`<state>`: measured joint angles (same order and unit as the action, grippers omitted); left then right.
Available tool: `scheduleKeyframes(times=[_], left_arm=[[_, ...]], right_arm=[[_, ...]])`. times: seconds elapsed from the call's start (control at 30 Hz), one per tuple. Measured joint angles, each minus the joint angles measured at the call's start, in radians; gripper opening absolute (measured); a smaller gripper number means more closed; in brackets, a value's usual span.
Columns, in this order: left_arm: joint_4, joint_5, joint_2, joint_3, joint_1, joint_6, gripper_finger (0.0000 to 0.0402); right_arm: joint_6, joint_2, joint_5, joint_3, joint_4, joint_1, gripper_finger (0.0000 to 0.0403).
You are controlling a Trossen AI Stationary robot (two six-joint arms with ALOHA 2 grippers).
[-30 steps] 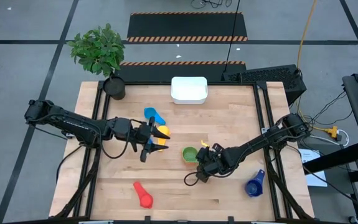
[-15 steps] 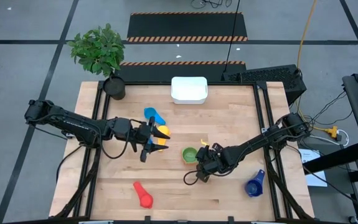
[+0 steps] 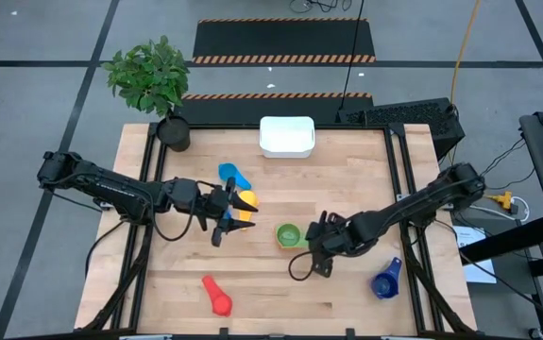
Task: Nest measuring cups in basket
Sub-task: Stack the dark blue measuring cup on top of the green measuring cup
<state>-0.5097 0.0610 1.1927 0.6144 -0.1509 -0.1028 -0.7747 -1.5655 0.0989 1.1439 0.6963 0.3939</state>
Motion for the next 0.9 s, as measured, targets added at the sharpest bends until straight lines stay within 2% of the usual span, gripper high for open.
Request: scheduleKeyframes(times=[0.23, 0.47, 0.73, 0.9], left_arm=[[-0.016, 0.051, 0.000, 0.000, -0.002, -0.009, 0.0186], [-0.016, 0.051, 0.000, 0.000, -0.002, -0.007, 0.0186], [0.004, 0.051, 0.000, 0.000, -0.001, 0.018, 0.0186], [0.043, 0.051, 0.000, 0.000, -0.001, 0.047, 0.0186]], right_arm=[[0.118, 0.093, -0.075, 0.000, 0.060, 0.000, 0.0276], [0.235, 0.153, -0.077, 0.000, 0.221, 0.000, 0.0277], [0.210, 0.177, -0.079, -0.046, 0.301, -0.001, 0.0277], [0.173, 0.207, -0.134, -0.119, 0.298, -0.001, 0.0277]])
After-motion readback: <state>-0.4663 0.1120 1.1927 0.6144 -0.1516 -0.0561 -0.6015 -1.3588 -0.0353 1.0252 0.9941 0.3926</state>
